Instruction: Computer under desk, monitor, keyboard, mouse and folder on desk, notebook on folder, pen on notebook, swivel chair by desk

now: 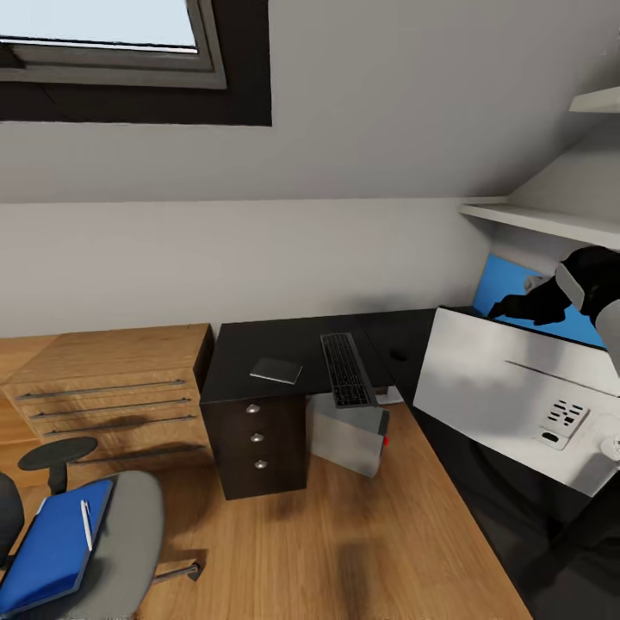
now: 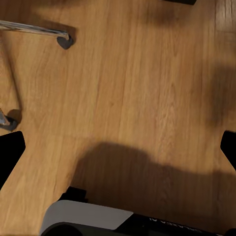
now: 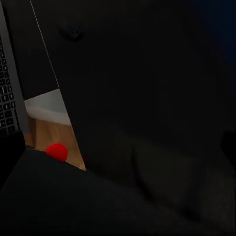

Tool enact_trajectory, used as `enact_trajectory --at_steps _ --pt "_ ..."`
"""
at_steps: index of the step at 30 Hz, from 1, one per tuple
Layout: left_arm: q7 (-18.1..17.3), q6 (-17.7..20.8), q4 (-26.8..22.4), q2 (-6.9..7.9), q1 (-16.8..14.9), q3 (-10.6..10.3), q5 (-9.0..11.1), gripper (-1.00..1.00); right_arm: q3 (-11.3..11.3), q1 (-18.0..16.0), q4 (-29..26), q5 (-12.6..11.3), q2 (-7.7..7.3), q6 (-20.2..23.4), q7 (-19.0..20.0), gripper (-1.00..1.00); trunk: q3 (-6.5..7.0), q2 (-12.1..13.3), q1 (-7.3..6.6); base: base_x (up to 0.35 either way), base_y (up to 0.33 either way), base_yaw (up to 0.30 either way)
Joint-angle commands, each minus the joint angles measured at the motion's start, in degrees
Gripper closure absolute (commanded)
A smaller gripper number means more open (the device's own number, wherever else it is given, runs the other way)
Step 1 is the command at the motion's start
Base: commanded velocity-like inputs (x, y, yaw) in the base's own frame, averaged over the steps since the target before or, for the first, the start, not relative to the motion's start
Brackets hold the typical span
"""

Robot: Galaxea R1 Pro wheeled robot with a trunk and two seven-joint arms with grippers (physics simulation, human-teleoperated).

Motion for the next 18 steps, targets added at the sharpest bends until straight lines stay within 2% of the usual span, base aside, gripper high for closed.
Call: enact_trajectory --at_steps 1,6,11,18 --pt "0.42 -0.21 0.02 0.02 -0.04 -0.49 0.28 -1.0 0.28 -0.04 0.1 0.57 -0.03 0.15 0.61 -1.0 -0.08 -0.06 0.0 -0.045 0.0 0.0" --pt "0.42 -0.21 0.02 0.02 -0.03 -0.49 0.28 -1.0 0.3 -0.04 0.47 0.57 -0.03 0.04 0.65 -1.0 -0.08 -0.06 0.0 -0.029 0.0 0.0" --pt "0.42 -0.21 0.02 -0.04 -0.04 -0.49 0.28 -1.0 0.31 -0.04 0.62 0.57 -0.03 -0.2 0.65 -1.0 -0.08 -0.06 0.0 -0.17 0.0 0.0" --pt "0.42 -0.21 0.02 -0.05 -0.04 -0.49 0.22 -1.0 0.38 -0.04 0.64 0.57 0.05 -0.29 0.65 -1.0 -0.08 -0.06 0.0 -0.029 0.0 0.0"
